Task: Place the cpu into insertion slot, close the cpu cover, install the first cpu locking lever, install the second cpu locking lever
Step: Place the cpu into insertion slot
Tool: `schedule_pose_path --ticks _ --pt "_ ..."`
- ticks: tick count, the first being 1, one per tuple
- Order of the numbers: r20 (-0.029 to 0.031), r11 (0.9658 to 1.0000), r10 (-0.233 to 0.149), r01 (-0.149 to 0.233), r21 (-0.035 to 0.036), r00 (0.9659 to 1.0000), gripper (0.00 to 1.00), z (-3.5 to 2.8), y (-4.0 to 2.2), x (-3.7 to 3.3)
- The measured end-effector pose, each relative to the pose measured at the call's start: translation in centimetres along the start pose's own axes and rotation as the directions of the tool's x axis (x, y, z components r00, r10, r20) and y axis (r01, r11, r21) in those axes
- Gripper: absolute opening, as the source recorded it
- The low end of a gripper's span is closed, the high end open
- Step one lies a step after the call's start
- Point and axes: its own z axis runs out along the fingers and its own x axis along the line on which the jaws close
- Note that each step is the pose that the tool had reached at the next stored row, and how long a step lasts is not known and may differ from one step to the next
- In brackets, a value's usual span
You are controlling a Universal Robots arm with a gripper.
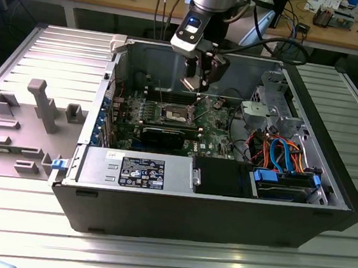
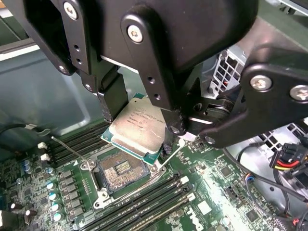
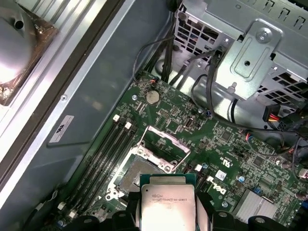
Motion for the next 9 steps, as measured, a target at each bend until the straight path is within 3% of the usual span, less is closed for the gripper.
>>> schedule_pose_path --ticks 6,9 --pt "0.0026 0.9981 0.062 -0.062 -0.0004 0.9981 0.55 0.36 -0.03 0.00" --pt "0.0037 0.9940 0.109 -0.109 0.0013 0.9940 0.55 0.63 -0.04 0.00"
